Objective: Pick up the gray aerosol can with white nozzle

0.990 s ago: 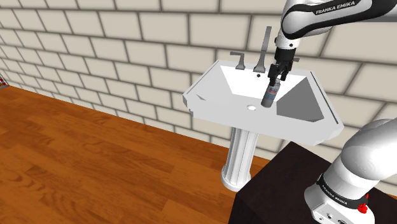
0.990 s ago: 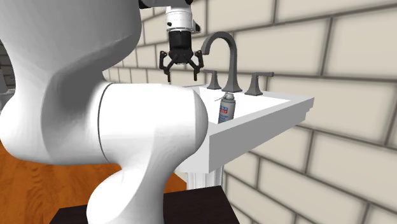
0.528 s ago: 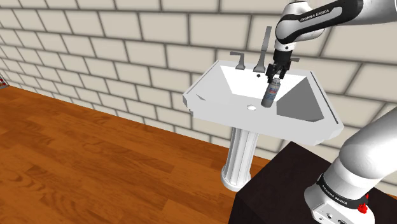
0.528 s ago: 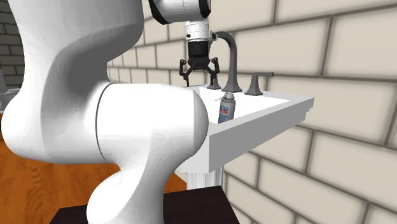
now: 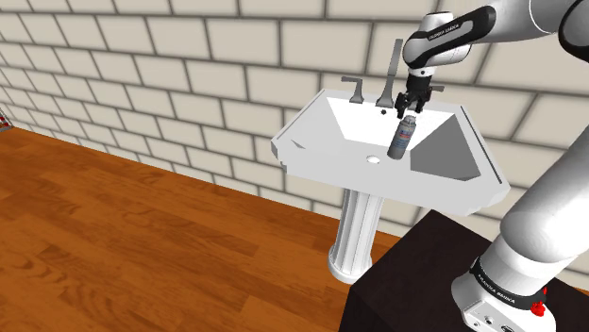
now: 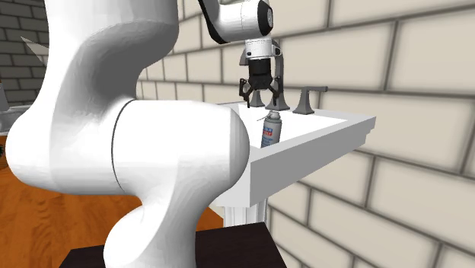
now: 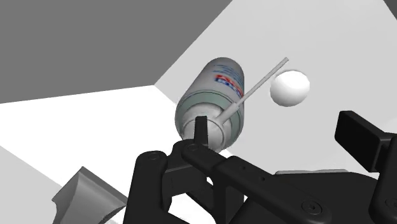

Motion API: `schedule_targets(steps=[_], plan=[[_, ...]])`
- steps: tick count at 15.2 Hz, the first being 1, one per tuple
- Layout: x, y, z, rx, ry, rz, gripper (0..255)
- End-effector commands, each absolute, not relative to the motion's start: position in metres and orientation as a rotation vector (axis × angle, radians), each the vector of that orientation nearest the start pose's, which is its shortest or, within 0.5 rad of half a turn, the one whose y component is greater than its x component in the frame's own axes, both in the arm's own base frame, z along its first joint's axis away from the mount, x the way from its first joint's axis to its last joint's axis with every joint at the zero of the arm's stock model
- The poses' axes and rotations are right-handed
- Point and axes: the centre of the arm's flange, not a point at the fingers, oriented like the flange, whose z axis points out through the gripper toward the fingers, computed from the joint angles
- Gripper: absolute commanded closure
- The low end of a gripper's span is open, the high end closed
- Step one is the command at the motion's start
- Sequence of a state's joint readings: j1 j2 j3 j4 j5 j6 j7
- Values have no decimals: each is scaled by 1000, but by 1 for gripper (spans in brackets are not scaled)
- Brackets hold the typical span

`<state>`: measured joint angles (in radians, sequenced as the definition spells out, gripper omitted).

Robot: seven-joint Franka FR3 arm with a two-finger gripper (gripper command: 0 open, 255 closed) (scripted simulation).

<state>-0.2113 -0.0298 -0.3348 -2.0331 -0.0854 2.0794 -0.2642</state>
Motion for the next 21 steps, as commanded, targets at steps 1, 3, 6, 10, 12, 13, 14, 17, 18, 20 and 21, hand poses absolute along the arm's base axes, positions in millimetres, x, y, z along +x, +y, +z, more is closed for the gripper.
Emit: schedule_targets(steps=[1, 3, 6, 10, 12, 13, 14, 17, 18, 20, 21], plan=[[477, -316, 458, -3211, 437, -87, 0], [484, -338, 453, -3213, 480, -104, 0], [484, -338, 437, -3213, 480, -104, 0], [484, -338, 416, -3213, 480, -104, 0], [484, -338, 413, -3213, 480, -104, 0], [484, -338, 413, -3213, 480, -104, 0], [485, -338, 413, -3213, 480, -104, 255], [484, -338, 413, -3213, 480, -104, 255], [484, -338, 414, -3213, 480, -104, 255], [484, -338, 414, -3213, 480, -104, 255], [484, -338, 414, -3213, 480, -104, 255]])
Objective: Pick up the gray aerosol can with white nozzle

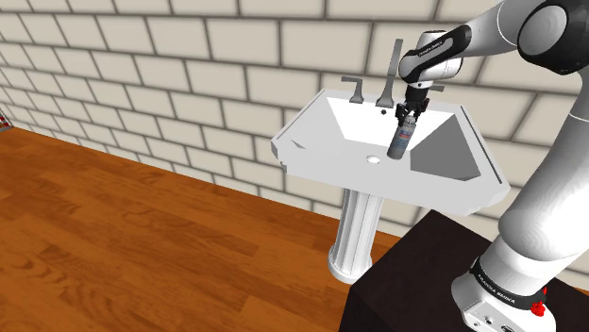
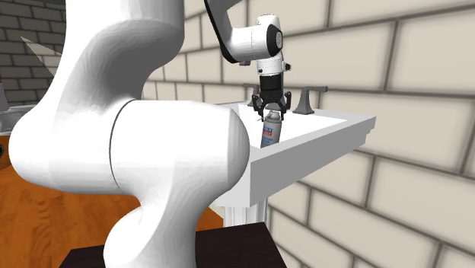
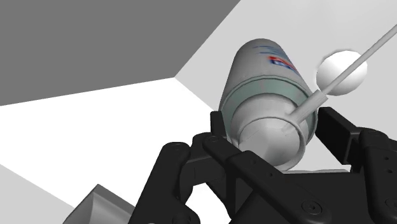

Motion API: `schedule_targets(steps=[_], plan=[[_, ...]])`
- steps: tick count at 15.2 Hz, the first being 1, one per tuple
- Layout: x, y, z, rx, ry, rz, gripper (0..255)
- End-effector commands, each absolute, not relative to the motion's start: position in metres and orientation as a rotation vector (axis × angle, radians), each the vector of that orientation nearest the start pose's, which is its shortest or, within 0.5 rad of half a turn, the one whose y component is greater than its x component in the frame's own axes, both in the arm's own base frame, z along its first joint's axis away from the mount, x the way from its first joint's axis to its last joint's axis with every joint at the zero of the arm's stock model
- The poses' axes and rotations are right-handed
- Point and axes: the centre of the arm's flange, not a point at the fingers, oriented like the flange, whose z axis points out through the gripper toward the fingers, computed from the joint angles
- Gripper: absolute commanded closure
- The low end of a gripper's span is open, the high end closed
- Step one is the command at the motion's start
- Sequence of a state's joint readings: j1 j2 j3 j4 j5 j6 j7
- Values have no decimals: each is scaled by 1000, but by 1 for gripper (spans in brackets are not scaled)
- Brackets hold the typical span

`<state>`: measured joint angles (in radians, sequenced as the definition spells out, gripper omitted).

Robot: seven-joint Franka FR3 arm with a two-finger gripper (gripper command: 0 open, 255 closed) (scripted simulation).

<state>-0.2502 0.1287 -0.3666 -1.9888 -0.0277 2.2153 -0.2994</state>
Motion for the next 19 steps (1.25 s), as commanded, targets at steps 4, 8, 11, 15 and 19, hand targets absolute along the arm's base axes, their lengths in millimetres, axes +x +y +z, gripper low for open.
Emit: schedule_targets(steps=[4, 8, 11, 15, 19], plan=[[484, -338, 424, -3213, 480, -104, 255], [484, -338, 445, -3213, 480, -104, 255], [484, -338, 461, -3213, 480, -104, 255], [484, -338, 482, -3213, 480, -104, 255], [484, -338, 493, -3213, 480, -104, 255]])
